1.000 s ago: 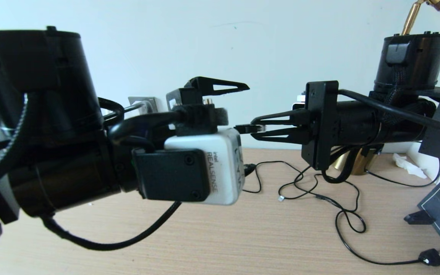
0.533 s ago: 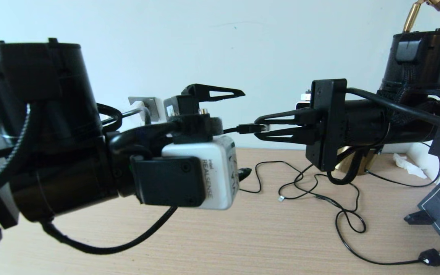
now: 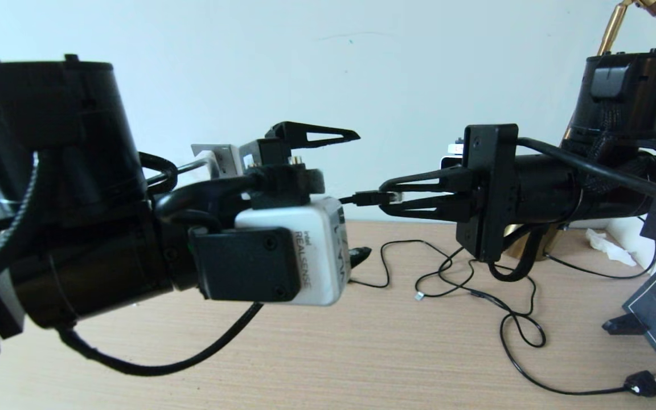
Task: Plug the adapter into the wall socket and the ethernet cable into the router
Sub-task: Hand it to the other hand
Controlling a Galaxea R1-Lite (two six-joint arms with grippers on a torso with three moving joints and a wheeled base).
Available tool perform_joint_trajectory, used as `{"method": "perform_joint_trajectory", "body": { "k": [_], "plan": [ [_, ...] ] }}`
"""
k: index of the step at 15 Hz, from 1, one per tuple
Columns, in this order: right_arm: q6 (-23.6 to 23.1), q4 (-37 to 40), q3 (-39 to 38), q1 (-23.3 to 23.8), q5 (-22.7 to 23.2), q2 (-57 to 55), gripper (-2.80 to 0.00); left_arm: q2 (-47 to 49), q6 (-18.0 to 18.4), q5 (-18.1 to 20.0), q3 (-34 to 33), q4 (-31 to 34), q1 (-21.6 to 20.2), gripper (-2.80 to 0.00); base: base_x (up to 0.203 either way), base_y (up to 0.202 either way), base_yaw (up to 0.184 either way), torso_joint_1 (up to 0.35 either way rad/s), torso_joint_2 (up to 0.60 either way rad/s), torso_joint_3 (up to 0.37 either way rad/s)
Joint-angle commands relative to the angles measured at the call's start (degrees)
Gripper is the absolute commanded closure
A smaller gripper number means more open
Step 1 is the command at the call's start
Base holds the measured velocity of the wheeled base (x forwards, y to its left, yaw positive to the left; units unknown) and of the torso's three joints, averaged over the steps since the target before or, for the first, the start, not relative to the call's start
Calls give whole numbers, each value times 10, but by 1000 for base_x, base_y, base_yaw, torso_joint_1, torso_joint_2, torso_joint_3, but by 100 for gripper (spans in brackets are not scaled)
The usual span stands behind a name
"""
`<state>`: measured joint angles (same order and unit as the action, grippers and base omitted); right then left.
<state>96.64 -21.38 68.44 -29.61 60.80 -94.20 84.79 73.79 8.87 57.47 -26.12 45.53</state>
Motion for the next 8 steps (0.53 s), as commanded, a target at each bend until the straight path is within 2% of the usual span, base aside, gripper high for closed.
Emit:
{"method": "perform_joint_trajectory", "body": {
  "k": [1, 8],
  "plan": [
    [6, -2, 0, -3, 4, -3, 0, -1, 4, 1, 0, -2, 0, -280, 0, 0, 0, 0, 0, 0],
    [6, -2, -1, -3, 4, -9, 0, 4, 3, 1, 0, -3, 0, -280, 0, 0, 0, 0, 0, 0]
  ]
}}
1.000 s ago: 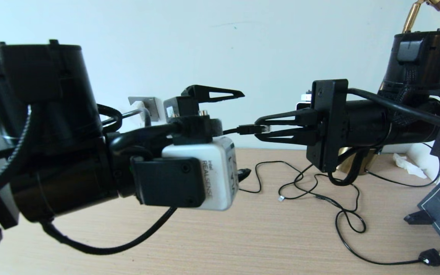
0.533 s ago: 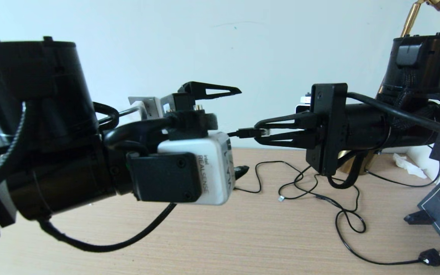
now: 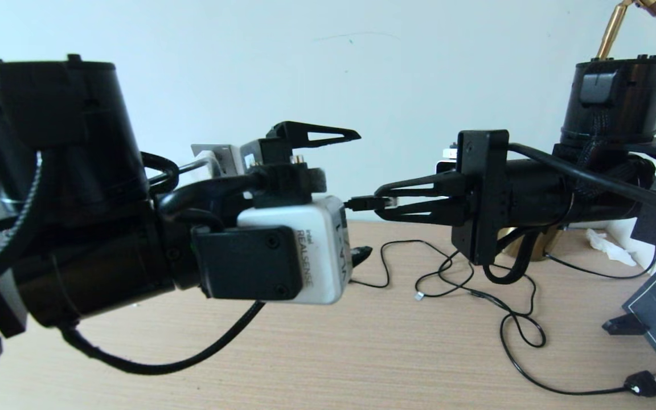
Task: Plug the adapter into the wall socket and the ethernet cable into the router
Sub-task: Hand it to the other hand
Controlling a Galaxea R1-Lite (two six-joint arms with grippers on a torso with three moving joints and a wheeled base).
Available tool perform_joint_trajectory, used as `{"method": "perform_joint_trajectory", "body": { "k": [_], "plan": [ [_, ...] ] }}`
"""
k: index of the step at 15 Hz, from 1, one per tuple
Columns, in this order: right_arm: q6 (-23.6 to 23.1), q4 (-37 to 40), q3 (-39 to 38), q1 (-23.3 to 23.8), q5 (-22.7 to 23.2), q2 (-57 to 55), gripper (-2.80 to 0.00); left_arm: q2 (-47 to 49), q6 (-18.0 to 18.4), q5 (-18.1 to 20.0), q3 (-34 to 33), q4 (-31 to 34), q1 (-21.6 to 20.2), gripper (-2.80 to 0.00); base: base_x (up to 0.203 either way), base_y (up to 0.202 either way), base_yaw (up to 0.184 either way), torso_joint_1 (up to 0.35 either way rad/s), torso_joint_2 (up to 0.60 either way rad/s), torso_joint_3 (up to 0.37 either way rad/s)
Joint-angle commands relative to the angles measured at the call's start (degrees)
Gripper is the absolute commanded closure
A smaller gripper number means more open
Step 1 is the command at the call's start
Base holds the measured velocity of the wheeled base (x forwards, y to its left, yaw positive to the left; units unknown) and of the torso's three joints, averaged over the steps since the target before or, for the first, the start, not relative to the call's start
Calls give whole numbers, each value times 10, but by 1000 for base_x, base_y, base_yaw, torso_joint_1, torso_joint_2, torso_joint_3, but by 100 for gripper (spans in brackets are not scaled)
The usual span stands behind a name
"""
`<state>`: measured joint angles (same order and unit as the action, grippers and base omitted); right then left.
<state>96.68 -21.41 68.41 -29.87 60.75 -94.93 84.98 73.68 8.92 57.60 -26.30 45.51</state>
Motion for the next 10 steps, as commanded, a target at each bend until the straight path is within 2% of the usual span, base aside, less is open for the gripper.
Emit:
{"method": "perform_joint_trajectory", "body": {
  "k": [1, 2, 10],
  "plan": [
    [5, -1, 0, 0, 3, -2, 0, 1, 4, 0, -2, -4, 0, -280, 0, 0, 0, 0, 0, 0],
    [5, -1, 0, 0, 3, -2, 0, 1, 4, 0, -3, -4, 0, 0, 0, 0, 0, 0, 0, 0],
    [6, -1, 1, -1, 3, 0, 0, 4, 5, 0, -10, -4, 0, 0, 0, 0, 0, 0, 0, 0]
  ]
}}
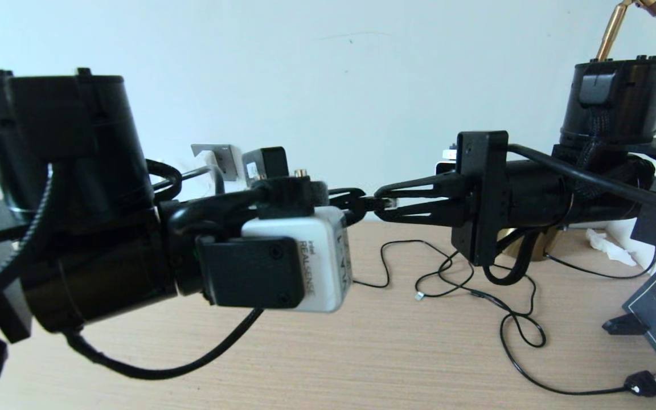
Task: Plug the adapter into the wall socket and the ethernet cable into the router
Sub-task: Hand it to the other hand
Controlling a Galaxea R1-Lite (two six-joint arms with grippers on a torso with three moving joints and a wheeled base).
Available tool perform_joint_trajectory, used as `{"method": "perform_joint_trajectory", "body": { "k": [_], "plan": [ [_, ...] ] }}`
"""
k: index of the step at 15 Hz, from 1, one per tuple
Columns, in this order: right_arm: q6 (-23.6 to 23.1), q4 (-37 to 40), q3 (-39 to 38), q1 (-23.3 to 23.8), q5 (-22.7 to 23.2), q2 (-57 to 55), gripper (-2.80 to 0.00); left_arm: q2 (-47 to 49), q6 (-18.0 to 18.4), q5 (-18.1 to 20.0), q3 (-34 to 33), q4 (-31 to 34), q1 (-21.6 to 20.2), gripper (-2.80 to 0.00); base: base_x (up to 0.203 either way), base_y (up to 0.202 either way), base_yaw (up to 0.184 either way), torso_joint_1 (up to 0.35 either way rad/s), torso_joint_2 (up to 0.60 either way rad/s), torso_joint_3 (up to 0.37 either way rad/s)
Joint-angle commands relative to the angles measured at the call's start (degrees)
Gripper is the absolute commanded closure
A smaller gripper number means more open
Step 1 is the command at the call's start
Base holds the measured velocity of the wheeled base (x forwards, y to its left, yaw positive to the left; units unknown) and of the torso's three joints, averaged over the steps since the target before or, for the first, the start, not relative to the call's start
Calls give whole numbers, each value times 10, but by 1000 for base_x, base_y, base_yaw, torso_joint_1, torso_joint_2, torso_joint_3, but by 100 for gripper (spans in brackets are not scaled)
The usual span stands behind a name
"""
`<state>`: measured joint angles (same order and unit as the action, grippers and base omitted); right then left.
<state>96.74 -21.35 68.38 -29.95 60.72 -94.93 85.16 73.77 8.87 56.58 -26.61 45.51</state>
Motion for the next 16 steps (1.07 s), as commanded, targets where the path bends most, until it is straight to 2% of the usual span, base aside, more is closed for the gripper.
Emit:
{"method": "perform_joint_trajectory", "body": {
  "k": [1, 16],
  "plan": [
    [6, -2, 1, 0, 4, -1, 0, 2, 4, 1, -1, -1, 0, 0, 0, 0, 0, 0, 0, 0],
    [5, -2, 1, 0, 3, -4, 0, -1, 5, 1, -12, -1, 1, 0, 0, 0, 0, 0, 0, 0]
  ]
}}
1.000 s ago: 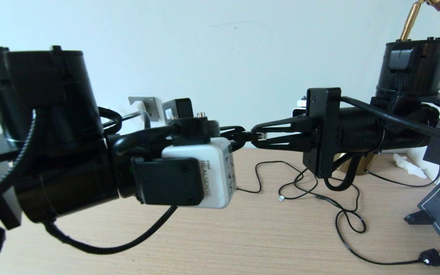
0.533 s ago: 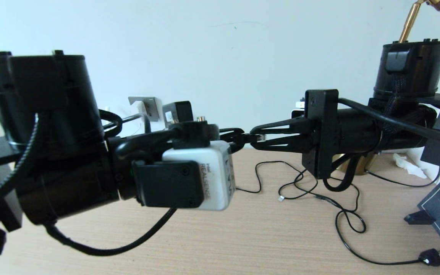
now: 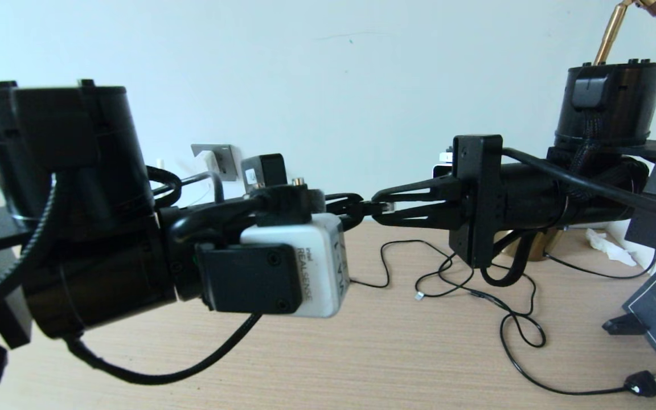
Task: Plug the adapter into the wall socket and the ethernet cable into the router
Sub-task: Hand it to the other hand
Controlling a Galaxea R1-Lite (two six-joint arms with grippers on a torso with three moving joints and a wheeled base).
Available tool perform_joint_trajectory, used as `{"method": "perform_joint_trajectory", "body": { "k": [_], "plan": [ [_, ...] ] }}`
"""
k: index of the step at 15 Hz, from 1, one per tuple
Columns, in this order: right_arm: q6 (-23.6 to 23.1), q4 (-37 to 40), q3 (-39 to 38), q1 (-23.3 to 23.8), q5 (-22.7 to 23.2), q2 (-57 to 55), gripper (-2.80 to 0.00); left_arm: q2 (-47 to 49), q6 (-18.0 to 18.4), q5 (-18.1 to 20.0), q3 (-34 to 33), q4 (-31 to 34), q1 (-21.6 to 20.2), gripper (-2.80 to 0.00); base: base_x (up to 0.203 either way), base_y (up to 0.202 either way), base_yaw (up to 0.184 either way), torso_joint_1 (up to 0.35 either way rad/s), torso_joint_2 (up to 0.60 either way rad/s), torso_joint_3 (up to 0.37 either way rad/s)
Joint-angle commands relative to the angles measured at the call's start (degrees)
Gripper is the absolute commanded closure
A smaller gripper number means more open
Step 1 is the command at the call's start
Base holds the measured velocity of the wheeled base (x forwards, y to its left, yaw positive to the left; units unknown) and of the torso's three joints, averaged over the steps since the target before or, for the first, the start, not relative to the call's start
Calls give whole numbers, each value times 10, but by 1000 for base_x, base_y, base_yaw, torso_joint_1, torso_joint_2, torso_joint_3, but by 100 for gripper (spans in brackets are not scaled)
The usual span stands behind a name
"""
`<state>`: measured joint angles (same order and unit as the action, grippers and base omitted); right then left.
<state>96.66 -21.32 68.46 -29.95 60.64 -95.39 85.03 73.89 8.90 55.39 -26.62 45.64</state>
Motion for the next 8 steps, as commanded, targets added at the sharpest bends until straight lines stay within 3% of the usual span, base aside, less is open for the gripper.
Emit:
{"method": "perform_joint_trajectory", "body": {
  "k": [1, 6, 7, 8],
  "plan": [
    [5, -2, 0, 0, 4, 0, 0, 0, 4, 1, 0, -2, 0, 0, 0, 0, 0, 0, 0, 0],
    [6, -2, 0, 0, 4, 0, 0, -2, 3, 3, -1, -1, 1, 0, 0, 0, 0, 0, 0, 0],
    [6, -2, 0, 0, 4, 0, 0, -2, 2, 7, -2, -1, 1, -280, 0, 0, 0, 0, 0, 0],
    [6, -2, 0, 0, 4, 0, 0, -3, 1, 7, -2, -2, 2, -280, 0, 0, 0, 0, 0, 0]
  ]
}}
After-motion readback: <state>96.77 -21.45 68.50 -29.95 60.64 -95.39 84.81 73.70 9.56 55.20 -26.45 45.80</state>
